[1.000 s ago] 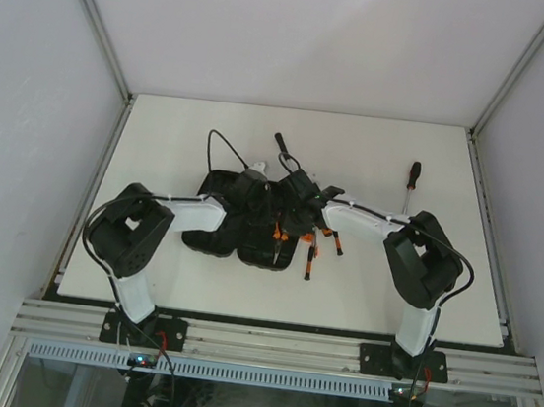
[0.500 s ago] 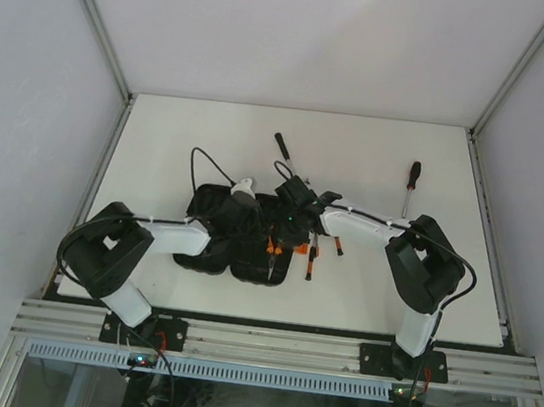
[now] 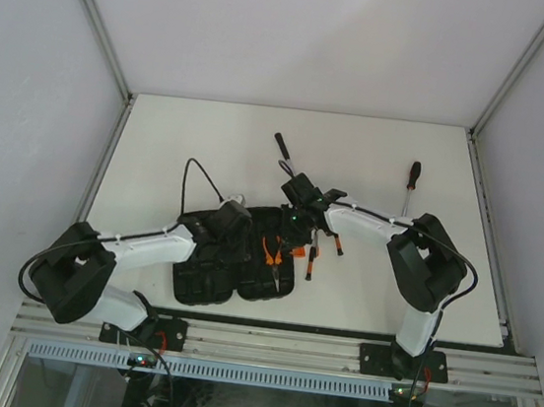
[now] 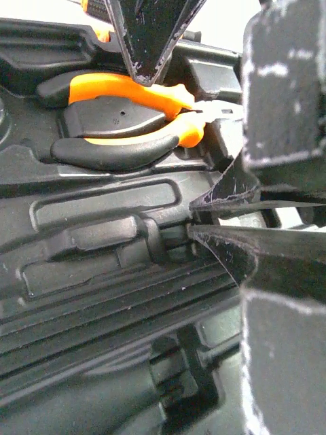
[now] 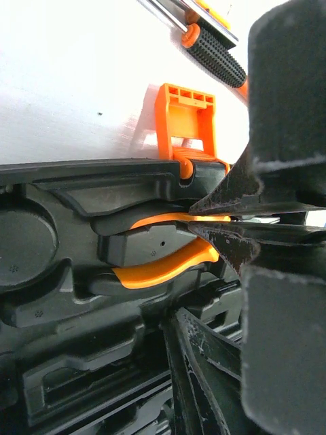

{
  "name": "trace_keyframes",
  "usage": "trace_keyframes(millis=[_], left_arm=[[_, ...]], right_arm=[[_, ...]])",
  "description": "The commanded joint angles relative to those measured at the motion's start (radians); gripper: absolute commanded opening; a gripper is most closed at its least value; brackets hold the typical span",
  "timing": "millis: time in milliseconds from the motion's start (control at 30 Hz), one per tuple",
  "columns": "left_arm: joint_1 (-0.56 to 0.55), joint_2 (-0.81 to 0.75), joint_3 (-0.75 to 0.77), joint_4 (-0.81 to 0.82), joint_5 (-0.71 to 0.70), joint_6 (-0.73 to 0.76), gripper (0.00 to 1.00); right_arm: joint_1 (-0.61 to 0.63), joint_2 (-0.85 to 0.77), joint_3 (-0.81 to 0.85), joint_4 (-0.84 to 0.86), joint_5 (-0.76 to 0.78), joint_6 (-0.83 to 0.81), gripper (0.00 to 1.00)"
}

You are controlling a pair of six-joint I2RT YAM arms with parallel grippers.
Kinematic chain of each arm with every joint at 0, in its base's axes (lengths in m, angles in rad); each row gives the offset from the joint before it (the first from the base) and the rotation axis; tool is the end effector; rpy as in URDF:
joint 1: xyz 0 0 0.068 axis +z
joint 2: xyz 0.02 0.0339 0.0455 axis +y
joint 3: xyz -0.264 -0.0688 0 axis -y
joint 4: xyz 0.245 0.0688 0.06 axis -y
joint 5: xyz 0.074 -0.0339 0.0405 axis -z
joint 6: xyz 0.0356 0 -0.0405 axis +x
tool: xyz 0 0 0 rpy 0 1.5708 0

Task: Sort the tools into containers
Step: Place the pliers in the storage box.

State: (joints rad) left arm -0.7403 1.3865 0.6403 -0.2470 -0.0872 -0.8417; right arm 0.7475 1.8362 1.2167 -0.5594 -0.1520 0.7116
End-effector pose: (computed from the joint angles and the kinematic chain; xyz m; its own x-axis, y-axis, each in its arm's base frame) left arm 0.1881 -0.1677 0.1591 -0.8870 -0.1959 -0.4182 -0.0370 0.9328 -0.3586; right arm 0.2642 0.2523 0.1739 -0.9798 -0.0281 -0.1979 -0.0984 0.9295 0.3554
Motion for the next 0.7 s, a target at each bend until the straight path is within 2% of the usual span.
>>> trace_keyframes(millis=[0, 200, 433, 567, 667], left_arm=[[0.002, -0.031, 0.084, -0.221, -0.068, 0.078, 0.22], [0.029, -0.101, 0.126, -0.262, -0.091, 0.107, 0.24], [0.129, -0.258, 0.002, -0.2, -0.055, 0.145, 0.26], [0.15, -0.336, -0.061, -0.157, -0.048, 0.16, 0.32], [0.154, -0.348, -0.092, -0.141, -0.043, 0.158, 0.33]], right_arm=[[-0.02, -0.003, -0.025, -0.04, 0.063, -0.07, 0.06], [-0.02, -0.034, -0.025, -0.028, 0.069, -0.078, 0.08], [0.004, -0.147, -0.026, 0.01, 0.105, -0.102, 0.15], [0.023, -0.2, -0.025, 0.055, 0.101, -0.123, 0.18], [0.035, -0.198, -0.007, 0.064, 0.095, -0.137, 0.18]])
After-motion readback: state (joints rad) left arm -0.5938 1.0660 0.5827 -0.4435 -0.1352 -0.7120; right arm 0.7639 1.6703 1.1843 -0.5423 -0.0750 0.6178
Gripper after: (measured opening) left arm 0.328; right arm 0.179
